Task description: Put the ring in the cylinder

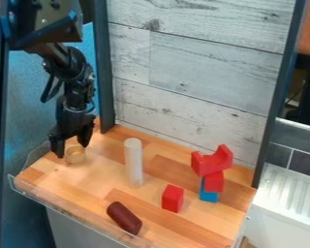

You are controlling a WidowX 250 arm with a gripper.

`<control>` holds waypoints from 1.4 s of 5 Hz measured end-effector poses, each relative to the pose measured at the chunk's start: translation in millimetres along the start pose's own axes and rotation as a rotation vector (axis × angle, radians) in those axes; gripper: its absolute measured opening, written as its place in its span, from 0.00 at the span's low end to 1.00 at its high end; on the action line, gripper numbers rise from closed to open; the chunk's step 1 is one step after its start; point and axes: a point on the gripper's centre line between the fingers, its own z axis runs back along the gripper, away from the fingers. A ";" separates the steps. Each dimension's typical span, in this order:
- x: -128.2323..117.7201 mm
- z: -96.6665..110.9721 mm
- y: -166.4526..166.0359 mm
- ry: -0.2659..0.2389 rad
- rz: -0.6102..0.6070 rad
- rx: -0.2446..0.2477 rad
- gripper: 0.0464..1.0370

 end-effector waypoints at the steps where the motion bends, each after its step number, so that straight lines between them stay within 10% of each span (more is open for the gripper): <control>1: -4.3 -9.3 -4.1 0.040 0.000 0.010 0.96; 3: 3.9 -20.0 -6.7 0.079 0.035 0.000 0.93; 4: -0.3 -19.3 -7.7 0.115 0.022 -0.022 0.74; 7: -7.8 92.6 -3.2 0.147 -0.071 -0.233 0.74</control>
